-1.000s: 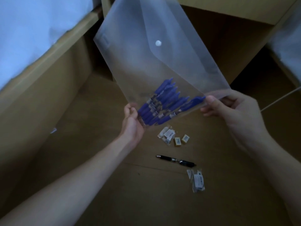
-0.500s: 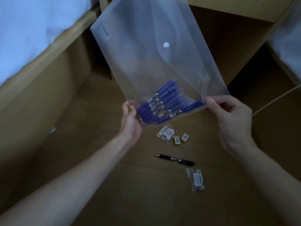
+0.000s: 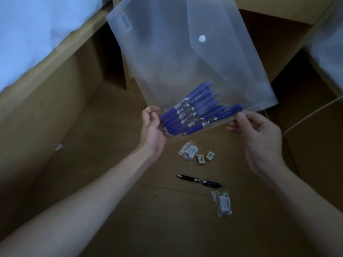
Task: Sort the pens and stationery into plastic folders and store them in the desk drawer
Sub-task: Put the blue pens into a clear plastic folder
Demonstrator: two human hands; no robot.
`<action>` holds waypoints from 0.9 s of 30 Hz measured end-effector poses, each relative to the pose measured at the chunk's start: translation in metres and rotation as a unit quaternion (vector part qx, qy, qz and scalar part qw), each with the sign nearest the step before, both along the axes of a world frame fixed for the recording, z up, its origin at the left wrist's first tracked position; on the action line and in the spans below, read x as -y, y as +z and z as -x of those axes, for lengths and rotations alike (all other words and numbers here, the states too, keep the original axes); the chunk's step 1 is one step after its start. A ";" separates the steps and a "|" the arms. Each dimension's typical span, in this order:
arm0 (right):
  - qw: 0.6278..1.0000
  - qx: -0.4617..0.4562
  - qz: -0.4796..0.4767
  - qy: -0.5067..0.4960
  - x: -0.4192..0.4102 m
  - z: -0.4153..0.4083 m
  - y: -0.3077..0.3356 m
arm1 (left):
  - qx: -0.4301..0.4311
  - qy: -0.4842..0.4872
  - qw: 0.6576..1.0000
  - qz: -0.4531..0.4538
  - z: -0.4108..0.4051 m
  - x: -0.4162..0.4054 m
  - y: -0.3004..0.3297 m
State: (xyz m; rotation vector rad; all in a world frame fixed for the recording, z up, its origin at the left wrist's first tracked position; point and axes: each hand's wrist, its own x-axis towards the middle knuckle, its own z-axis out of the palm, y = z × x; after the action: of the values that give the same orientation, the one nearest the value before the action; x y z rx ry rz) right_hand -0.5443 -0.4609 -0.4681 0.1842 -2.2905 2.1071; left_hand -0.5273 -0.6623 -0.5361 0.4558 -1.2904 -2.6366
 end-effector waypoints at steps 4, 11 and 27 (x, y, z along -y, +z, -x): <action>0.997 0.003 0.066 -0.027 -0.004 0.007 0.009 | -0.012 -0.016 1.000 -0.004 -0.001 -0.007 0.006; 0.997 -0.046 0.057 0.014 -0.008 0.005 0.018 | -0.029 -0.004 1.000 -0.011 -0.001 -0.007 0.003; 0.985 -0.100 -0.077 0.117 0.017 0.000 0.019 | 0.022 -0.050 0.994 -0.089 0.008 -0.002 -0.001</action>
State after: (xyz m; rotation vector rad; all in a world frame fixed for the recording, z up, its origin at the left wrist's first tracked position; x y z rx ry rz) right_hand -0.5438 -0.4776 -0.4493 0.6676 -2.4082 1.8972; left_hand -0.5356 -0.6606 -0.5375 0.4882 -1.1223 -2.8560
